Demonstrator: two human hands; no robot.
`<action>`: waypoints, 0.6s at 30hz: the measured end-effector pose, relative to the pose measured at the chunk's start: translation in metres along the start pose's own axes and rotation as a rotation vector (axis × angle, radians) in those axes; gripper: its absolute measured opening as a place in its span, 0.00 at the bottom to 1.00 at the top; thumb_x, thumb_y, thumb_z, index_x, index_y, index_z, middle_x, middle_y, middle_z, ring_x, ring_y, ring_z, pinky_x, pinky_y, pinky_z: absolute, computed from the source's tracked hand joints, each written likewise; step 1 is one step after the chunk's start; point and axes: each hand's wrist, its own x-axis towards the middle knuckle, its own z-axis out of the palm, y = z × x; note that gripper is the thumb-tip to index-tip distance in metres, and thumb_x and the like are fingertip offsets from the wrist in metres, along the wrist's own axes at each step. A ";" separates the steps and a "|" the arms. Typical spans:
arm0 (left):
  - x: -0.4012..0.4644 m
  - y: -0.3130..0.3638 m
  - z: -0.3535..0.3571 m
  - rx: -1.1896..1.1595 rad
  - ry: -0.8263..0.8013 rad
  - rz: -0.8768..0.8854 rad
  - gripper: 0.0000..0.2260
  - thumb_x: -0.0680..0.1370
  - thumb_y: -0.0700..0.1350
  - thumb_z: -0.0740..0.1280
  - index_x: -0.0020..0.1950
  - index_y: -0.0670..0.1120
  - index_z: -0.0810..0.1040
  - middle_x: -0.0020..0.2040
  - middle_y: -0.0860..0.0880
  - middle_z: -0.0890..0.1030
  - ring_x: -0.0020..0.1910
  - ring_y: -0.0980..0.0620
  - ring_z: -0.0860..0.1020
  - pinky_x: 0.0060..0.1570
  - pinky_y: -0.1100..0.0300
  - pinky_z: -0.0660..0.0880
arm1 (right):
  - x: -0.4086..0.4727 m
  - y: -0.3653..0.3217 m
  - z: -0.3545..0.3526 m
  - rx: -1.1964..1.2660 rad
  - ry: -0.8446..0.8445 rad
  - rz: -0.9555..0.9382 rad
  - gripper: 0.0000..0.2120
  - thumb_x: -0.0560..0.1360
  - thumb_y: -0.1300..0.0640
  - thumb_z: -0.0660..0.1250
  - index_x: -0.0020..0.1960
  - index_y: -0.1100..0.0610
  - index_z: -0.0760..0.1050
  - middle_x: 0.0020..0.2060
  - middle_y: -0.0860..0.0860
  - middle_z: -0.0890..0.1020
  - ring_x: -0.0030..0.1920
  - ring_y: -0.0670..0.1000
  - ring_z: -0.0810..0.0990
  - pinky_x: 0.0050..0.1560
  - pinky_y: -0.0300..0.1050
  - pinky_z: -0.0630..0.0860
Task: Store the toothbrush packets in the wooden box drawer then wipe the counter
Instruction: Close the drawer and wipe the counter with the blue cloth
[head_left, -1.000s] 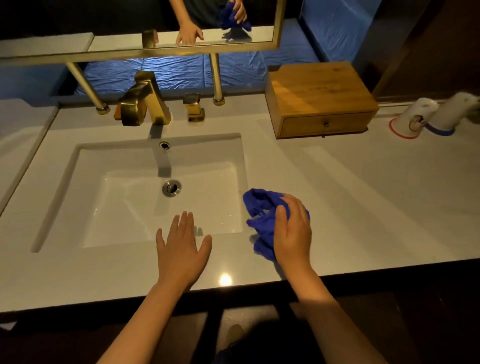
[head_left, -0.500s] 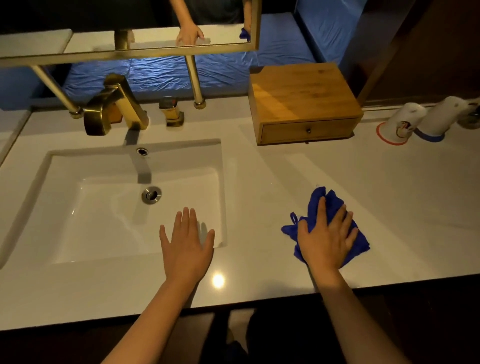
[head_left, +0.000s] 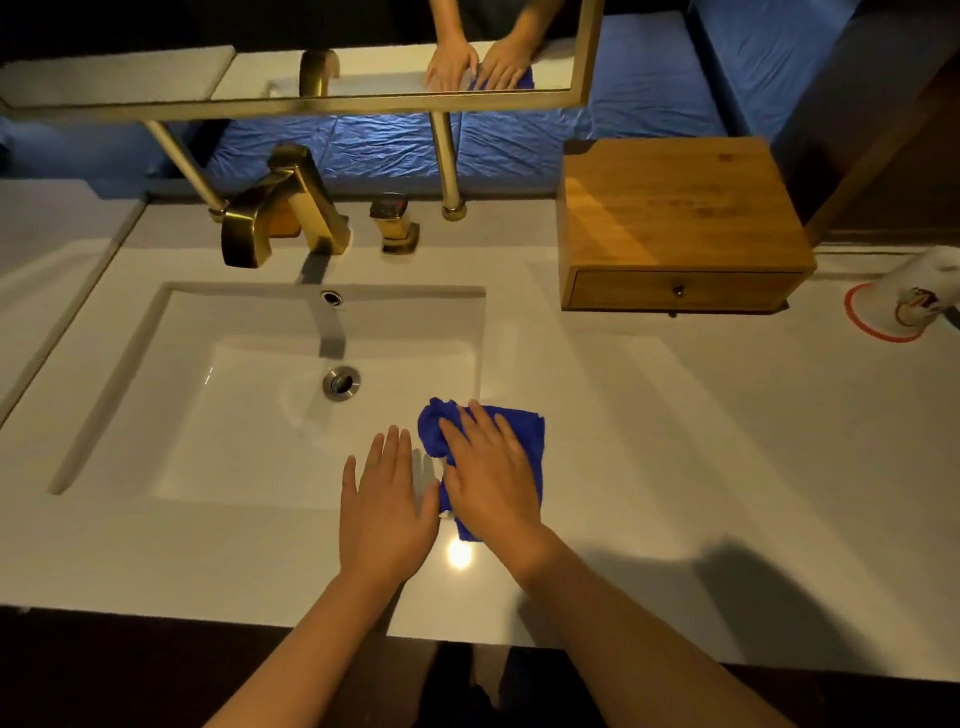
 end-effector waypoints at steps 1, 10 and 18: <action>0.000 -0.001 0.001 0.010 0.001 -0.006 0.31 0.77 0.60 0.43 0.77 0.47 0.49 0.78 0.49 0.53 0.77 0.52 0.50 0.74 0.52 0.41 | 0.003 -0.003 0.002 0.025 0.001 -0.003 0.22 0.78 0.56 0.56 0.72 0.56 0.61 0.72 0.54 0.66 0.74 0.53 0.58 0.75 0.49 0.49; -0.002 -0.003 0.001 -0.016 -0.021 -0.016 0.31 0.76 0.60 0.43 0.77 0.48 0.51 0.78 0.50 0.54 0.77 0.53 0.51 0.74 0.54 0.42 | -0.025 0.018 -0.036 0.888 0.337 0.338 0.18 0.77 0.51 0.59 0.65 0.39 0.67 0.58 0.39 0.74 0.56 0.42 0.75 0.54 0.31 0.71; -0.004 0.001 -0.005 -0.038 -0.021 -0.018 0.31 0.76 0.60 0.43 0.77 0.47 0.52 0.78 0.50 0.55 0.77 0.53 0.52 0.75 0.54 0.44 | -0.036 0.148 -0.093 0.397 0.497 0.543 0.22 0.78 0.55 0.58 0.72 0.53 0.62 0.74 0.57 0.61 0.74 0.57 0.58 0.73 0.55 0.58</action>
